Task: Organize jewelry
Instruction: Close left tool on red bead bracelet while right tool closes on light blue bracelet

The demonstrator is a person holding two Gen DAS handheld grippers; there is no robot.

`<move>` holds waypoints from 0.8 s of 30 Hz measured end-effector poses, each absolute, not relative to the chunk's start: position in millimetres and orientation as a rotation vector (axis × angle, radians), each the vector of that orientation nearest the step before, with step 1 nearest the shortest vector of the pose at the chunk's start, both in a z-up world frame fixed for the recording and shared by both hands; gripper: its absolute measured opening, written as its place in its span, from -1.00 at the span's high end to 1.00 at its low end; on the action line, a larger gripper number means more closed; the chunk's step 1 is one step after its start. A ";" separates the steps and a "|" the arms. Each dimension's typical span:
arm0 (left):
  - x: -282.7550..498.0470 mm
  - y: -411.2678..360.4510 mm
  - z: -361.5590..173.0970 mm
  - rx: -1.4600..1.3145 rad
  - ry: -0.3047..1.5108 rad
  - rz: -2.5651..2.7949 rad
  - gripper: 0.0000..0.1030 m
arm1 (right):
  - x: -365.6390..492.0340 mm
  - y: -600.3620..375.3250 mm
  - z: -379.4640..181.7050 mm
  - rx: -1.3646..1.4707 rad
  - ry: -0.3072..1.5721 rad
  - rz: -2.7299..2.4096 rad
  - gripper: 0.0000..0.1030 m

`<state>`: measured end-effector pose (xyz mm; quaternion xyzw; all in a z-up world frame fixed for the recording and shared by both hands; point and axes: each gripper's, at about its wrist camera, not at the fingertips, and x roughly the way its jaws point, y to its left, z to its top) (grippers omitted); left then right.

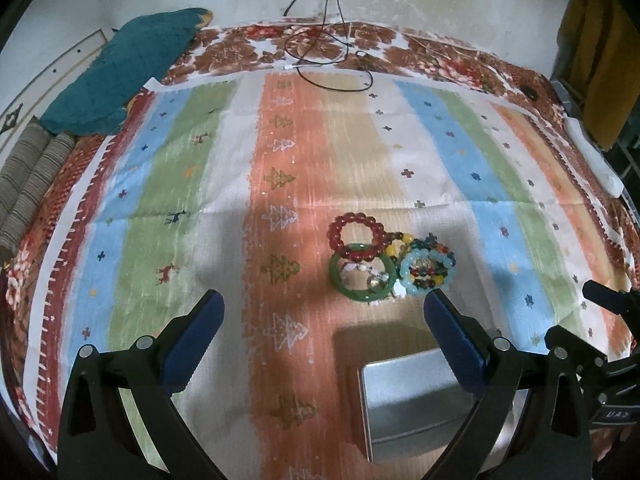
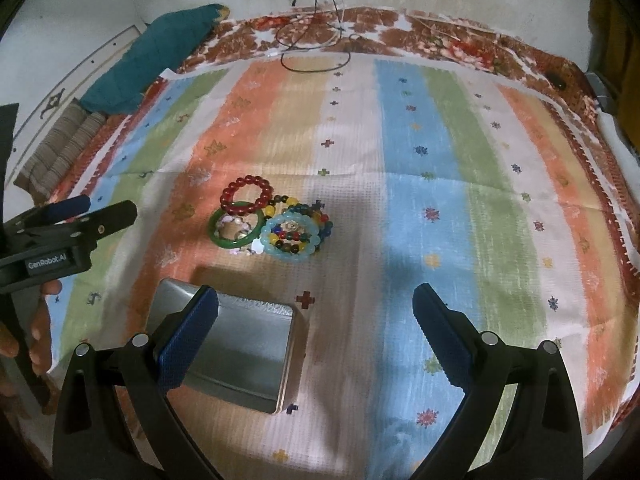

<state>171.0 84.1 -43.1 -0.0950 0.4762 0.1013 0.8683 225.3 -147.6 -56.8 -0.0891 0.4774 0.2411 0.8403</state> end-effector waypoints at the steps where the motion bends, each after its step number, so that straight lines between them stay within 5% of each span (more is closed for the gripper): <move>1: 173.2 84.6 -44.2 -0.196 1.000 0.215 -0.89 | 227.0 -146.5 -57.9 -0.189 1.014 0.511 -0.92; 24: 231.7 98.3 -86.1 -0.171 1.100 0.240 -0.89 | 271.1 -125.5 -95.0 -0.179 1.147 0.503 -0.92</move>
